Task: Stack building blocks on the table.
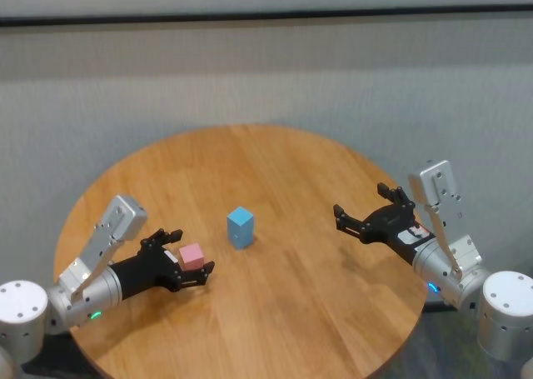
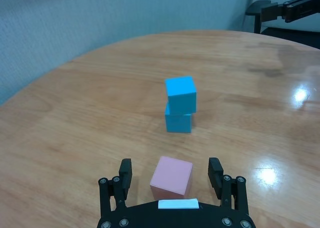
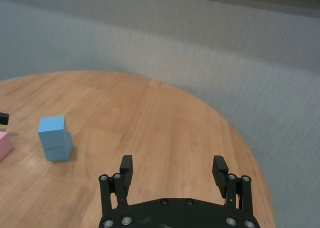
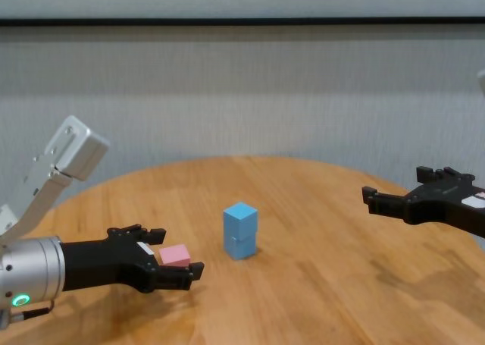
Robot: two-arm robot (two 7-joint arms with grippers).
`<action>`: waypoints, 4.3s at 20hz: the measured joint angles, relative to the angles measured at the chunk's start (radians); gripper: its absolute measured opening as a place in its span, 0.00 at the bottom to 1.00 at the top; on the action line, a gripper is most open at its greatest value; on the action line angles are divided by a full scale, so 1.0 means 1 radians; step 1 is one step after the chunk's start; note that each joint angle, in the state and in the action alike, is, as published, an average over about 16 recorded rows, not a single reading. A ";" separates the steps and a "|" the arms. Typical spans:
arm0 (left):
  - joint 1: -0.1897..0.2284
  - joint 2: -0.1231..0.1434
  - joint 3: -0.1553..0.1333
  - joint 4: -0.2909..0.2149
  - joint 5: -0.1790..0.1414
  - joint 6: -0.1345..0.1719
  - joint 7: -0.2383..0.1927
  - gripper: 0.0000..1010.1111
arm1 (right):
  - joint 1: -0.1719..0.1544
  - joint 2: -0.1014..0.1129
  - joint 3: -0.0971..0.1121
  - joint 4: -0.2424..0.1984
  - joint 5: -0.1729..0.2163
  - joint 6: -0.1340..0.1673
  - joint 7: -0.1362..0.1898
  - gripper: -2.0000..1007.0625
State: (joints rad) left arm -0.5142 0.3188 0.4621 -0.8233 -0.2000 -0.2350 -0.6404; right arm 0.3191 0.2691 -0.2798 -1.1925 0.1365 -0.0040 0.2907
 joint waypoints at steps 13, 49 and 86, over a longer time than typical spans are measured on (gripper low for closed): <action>0.013 0.009 0.009 -0.027 0.022 0.009 0.008 0.80 | 0.000 0.000 0.000 0.000 0.000 0.000 0.000 0.99; 0.056 0.037 -0.023 -0.334 -0.023 0.168 0.082 0.41 | 0.000 0.000 0.000 0.000 0.000 0.000 0.000 0.99; -0.049 -0.074 0.048 -0.172 0.032 0.198 0.126 0.40 | 0.000 0.000 0.000 0.000 0.000 0.000 0.000 0.99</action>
State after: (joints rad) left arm -0.5631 0.2453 0.5097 -0.9958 -0.1676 -0.0373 -0.5143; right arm 0.3191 0.2691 -0.2798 -1.1925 0.1365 -0.0040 0.2907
